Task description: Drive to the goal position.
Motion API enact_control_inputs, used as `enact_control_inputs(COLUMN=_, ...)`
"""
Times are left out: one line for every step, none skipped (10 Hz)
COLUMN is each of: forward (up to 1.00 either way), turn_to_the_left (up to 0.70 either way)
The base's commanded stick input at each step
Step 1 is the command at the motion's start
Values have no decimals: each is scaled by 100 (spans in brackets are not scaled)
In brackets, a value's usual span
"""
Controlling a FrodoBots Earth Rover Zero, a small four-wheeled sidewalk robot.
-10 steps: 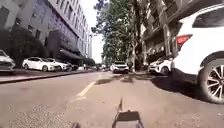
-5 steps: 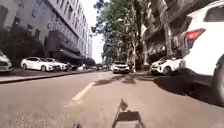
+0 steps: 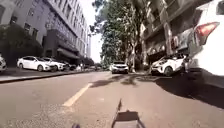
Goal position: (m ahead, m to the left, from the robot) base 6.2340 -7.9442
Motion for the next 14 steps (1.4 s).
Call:
enact_control_inputs(forward=70, turn_to_the_left=-14)
enact_control_inputs(forward=70, turn_to_the_left=-14)
enact_control_inputs(forward=70, turn_to_the_left=-14)
enact_control_inputs(forward=70, turn_to_the_left=-14)
enact_control_inputs(forward=70, turn_to_the_left=-14)
enact_control_inputs(forward=70, turn_to_the_left=-14)
enact_control_inputs(forward=70, turn_to_the_left=-14)
enact_control_inputs(forward=70, turn_to_the_left=-14)
enact_control_inputs(forward=70, turn_to_the_left=-14)
enact_control_inputs(forward=70, turn_to_the_left=-11)
enact_control_inputs(forward=70, turn_to_the_left=-7)
enact_control_inputs(forward=70, turn_to_the_left=-2)
enact_control_inputs(forward=70, turn_to_the_left=0)
enact_control_inputs(forward=70, turn_to_the_left=0)
